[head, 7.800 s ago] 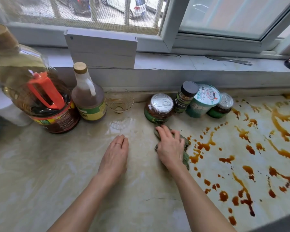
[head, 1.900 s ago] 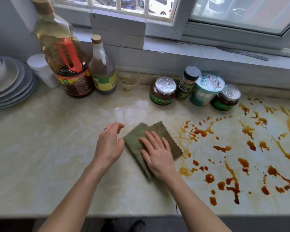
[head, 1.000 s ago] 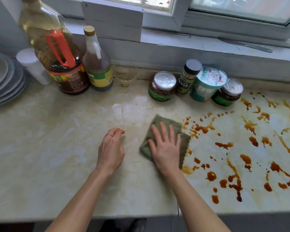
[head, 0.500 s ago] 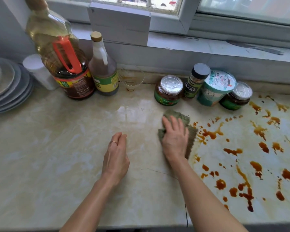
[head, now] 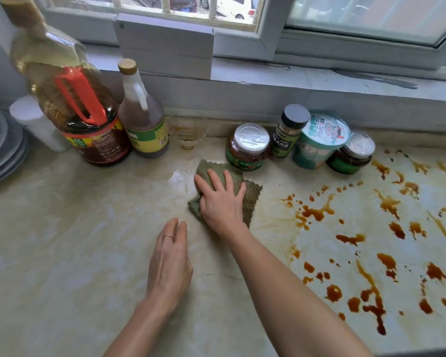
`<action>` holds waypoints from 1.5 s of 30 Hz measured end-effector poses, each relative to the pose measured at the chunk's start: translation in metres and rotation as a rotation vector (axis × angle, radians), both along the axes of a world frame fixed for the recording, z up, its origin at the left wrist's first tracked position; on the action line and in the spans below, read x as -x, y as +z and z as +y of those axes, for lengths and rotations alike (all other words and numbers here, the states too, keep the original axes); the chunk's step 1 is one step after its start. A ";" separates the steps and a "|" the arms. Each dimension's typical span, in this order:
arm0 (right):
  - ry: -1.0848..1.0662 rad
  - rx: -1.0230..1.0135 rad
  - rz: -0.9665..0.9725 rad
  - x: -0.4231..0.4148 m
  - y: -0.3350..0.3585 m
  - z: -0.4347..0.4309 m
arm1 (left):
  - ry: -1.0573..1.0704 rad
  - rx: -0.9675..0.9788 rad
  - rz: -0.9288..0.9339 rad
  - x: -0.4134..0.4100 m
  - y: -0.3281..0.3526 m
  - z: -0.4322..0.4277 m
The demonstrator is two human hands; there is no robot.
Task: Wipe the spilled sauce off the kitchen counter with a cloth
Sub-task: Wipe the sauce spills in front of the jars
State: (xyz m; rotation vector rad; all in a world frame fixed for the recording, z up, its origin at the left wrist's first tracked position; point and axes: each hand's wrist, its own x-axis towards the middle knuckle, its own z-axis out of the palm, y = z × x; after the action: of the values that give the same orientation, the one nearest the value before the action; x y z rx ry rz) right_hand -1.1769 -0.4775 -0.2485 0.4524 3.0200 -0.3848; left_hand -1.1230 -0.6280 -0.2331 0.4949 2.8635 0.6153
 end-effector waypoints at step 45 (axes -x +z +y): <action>0.142 0.129 0.309 -0.253 -0.020 0.030 | -0.321 0.049 -0.003 -0.068 -0.011 0.040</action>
State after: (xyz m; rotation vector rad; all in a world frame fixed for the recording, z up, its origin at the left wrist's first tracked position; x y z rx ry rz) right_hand -0.9242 -0.4473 -0.2686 0.1807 3.2662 -0.6934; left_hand -1.0548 -0.5876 -0.2439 0.9188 2.7023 0.4861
